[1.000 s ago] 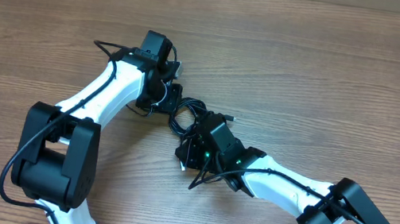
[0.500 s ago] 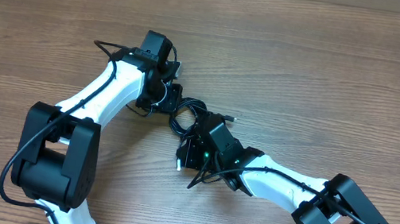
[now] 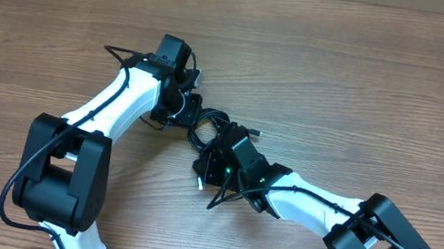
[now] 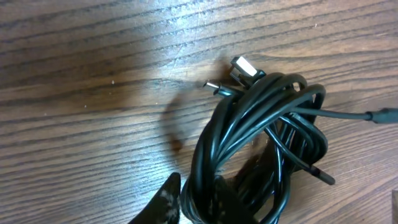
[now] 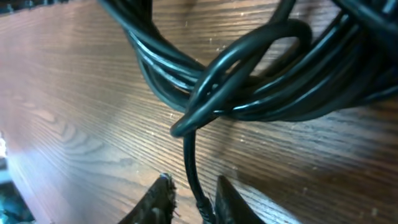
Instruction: Untangle cables
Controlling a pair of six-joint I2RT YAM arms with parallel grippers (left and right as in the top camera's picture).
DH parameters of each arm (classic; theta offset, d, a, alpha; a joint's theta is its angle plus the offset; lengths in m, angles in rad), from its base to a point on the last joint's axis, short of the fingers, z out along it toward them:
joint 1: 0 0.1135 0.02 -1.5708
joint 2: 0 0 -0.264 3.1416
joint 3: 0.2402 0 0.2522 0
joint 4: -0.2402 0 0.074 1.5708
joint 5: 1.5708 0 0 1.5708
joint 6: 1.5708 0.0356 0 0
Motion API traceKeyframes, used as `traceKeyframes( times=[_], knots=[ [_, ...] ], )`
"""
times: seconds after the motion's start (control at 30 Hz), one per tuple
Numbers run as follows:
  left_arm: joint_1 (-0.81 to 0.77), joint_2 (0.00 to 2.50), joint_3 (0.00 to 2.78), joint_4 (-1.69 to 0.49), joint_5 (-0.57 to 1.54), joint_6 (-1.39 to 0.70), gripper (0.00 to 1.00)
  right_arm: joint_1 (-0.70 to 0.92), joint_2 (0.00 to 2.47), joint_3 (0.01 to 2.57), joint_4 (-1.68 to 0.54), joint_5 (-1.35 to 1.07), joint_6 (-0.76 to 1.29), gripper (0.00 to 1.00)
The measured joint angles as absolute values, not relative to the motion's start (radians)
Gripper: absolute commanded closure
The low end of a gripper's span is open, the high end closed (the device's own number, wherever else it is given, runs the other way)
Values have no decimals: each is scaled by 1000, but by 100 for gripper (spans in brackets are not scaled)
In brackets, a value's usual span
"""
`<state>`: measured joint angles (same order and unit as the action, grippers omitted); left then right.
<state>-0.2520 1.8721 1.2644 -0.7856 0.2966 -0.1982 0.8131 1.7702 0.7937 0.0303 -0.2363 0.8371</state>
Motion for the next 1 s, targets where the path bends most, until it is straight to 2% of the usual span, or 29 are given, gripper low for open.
traceKeyframes(
  times=[0.07, 0.13, 0.2, 0.23, 0.33, 0.4, 0.9, 0.93, 1.0],
  knots=[
    [-252, 1872, 1264, -784, 297, -199, 84, 813, 1770, 794, 27, -237, 836, 71],
    [-252, 1872, 1264, -784, 297, -199, 85, 815, 1771, 793, 22, -234, 838, 77],
    [-252, 1872, 1264, -784, 297, -199, 89, 830, 1777, 793, 22, -209, 838, 87],
    [-252, 1872, 1264, -784, 297, -198, 89, 846, 1784, 794, 24, -194, 836, 96],
    [-252, 1872, 1264, -784, 296, -199, 91, 867, 1791, 793, 34, -178, 839, 96],
    [-252, 1872, 1264, -784, 297, -198, 96, 874, 1792, 793, 43, -172, 837, 96],
    [-252, 1872, 1264, -765, 301, -97, 96, 720, 1776, 793, 123, -225, 837, 96],
    [-252, 1872, 1264, -763, 302, -97, 96, 715, 1776, 793, 126, -229, 837, 95],
    [-252, 1872, 1264, -762, 303, -96, 96, 705, 1776, 793, 139, -273, 836, 85]
  ],
)
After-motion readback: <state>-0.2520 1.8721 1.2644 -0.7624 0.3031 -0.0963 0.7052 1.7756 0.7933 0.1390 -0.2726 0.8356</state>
